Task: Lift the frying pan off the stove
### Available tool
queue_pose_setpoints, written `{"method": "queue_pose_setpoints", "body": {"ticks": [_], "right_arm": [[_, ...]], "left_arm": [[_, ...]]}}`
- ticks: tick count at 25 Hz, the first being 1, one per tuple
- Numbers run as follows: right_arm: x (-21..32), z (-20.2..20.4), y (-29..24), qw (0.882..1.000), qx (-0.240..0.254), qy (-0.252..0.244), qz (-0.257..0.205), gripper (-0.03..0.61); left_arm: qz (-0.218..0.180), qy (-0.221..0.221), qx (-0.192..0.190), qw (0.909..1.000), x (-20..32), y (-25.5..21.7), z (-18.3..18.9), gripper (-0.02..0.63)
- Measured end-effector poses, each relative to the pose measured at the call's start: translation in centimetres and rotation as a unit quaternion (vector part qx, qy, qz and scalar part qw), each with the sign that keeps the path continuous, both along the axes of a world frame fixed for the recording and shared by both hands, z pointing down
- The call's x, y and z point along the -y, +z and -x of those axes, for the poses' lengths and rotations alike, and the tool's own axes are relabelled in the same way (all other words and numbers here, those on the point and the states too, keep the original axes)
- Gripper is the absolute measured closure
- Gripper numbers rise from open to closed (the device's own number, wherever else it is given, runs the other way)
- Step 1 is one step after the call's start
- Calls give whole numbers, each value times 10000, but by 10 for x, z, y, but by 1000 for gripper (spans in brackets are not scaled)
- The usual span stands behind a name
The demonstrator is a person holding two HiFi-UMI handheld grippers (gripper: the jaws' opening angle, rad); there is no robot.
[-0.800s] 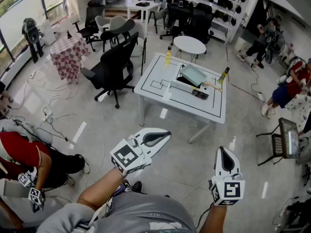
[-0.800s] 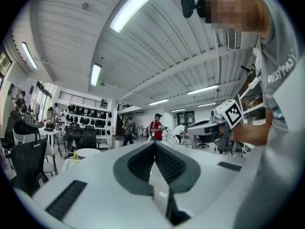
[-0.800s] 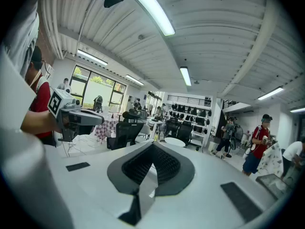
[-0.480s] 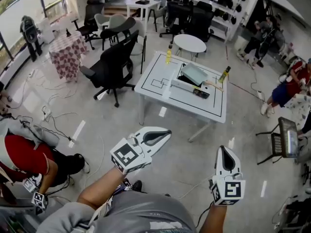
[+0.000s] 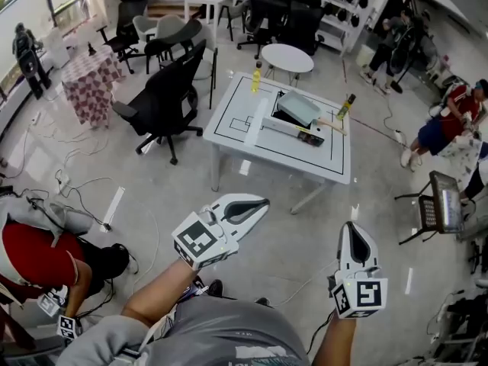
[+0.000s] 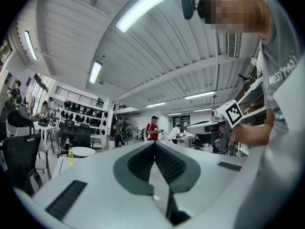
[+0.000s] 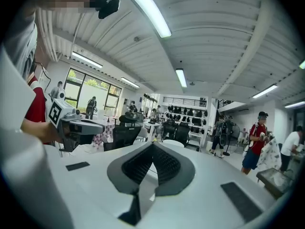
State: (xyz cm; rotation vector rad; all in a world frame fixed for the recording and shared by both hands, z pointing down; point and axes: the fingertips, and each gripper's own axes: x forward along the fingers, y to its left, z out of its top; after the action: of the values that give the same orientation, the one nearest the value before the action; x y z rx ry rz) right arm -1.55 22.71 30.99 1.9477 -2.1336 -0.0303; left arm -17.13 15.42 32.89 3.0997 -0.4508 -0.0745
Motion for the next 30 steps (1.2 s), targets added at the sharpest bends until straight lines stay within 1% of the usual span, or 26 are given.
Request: {"method": "queue_pose_setpoints", "body": {"ticks": [4,7,10,13,16,23,30], "right_arm": [[6,3,-1,10000,-75,59,29,566],[8,-3,0,9999,-69,63,73,566],[19,-18,2,10000,-23,57,77,566],[35,-34,6,9999,60,-95,40,566],[50,-56,11,9993,119,-350,26,566],[83,-127,19,9966,292,-767,41,566],[106,-179,21,9925,372,-1168,26,566]], "left_arm": [[52,166,-13,9998,7,5,-7,617],[92,246,-6,9997,8,6,-18,617],[80,194,39,9998,16,8,-31,617],[52,44,111,9999,28,10,-47,617],[72,-144,184,9997,39,14,-71,617],[36,-425,384,9984,54,16,-145,617],[20,-784,488,9957,66,16,-196,617]]}}
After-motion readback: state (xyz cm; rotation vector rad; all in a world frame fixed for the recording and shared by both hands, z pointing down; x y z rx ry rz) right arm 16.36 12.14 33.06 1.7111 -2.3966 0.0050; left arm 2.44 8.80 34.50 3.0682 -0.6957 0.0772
